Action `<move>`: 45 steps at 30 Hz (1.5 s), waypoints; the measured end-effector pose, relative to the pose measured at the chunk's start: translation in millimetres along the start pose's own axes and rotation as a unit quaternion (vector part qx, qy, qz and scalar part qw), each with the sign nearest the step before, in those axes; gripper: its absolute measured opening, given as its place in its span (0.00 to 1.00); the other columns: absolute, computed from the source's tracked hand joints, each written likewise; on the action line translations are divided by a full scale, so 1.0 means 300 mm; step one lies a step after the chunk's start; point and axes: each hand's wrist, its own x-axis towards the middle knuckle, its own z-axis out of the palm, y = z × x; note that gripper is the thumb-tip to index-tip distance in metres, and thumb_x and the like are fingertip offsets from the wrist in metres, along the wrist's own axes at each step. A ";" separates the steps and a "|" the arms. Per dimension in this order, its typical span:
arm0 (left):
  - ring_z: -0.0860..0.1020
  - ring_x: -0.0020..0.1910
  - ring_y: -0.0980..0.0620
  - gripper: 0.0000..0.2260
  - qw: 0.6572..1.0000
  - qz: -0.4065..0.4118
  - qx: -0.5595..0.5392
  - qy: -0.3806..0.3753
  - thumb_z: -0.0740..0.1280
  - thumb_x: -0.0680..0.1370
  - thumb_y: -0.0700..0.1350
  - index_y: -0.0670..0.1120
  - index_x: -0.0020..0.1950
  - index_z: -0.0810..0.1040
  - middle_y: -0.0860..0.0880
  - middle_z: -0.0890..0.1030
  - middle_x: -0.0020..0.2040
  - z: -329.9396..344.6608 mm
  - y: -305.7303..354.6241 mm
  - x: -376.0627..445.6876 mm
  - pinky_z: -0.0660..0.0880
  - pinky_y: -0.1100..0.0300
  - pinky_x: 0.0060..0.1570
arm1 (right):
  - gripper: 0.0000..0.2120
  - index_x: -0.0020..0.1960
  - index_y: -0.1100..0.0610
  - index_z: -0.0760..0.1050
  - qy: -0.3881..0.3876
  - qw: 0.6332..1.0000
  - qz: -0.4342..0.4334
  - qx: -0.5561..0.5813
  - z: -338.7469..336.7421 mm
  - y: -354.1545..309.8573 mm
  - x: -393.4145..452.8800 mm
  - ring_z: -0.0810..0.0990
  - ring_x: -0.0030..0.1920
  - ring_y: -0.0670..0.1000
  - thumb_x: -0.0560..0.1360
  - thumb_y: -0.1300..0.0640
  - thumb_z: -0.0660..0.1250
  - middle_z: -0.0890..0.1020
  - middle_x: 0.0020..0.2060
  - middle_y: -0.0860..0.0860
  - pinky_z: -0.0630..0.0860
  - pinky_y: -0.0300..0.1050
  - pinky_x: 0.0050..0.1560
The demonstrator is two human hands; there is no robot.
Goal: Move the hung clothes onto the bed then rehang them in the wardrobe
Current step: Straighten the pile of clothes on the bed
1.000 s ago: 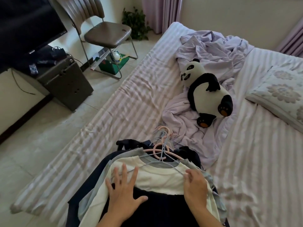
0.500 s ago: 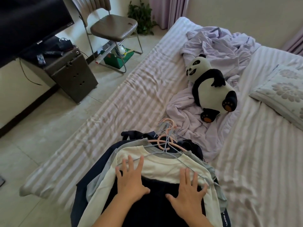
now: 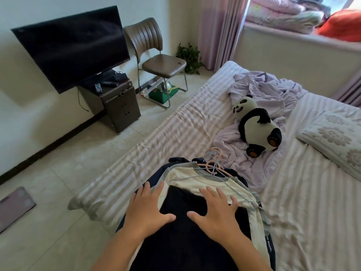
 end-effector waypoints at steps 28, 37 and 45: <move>0.65 0.74 0.50 0.39 0.934 -0.287 -0.066 0.202 0.66 0.73 0.66 0.60 0.79 0.53 0.51 0.64 0.77 -0.217 -0.337 -1.643 0.65 0.54 0.69 | 0.36 0.78 0.46 0.57 -0.051 0.873 -0.473 -0.111 -0.122 -0.763 -1.066 0.59 0.76 0.47 0.75 0.35 0.64 0.62 0.76 0.44 0.58 0.50 0.74; 0.66 0.73 0.50 0.38 0.875 -0.418 -0.072 0.234 0.66 0.73 0.66 0.59 0.79 0.53 0.52 0.64 0.76 -0.082 -0.349 -2.203 0.65 0.54 0.68 | 0.38 0.78 0.45 0.55 -0.094 0.802 -0.569 -0.158 0.002 -0.865 -1.467 0.60 0.76 0.52 0.75 0.33 0.63 0.58 0.78 0.48 0.60 0.54 0.74; 0.68 0.72 0.50 0.38 0.825 -0.497 -0.109 0.246 0.65 0.73 0.68 0.56 0.79 0.56 0.53 0.66 0.76 0.099 -0.410 -2.774 0.67 0.53 0.68 | 0.38 0.78 0.46 0.57 -0.117 0.737 -0.636 -0.197 0.176 -1.003 -1.964 0.62 0.75 0.51 0.74 0.33 0.64 0.60 0.78 0.48 0.63 0.53 0.74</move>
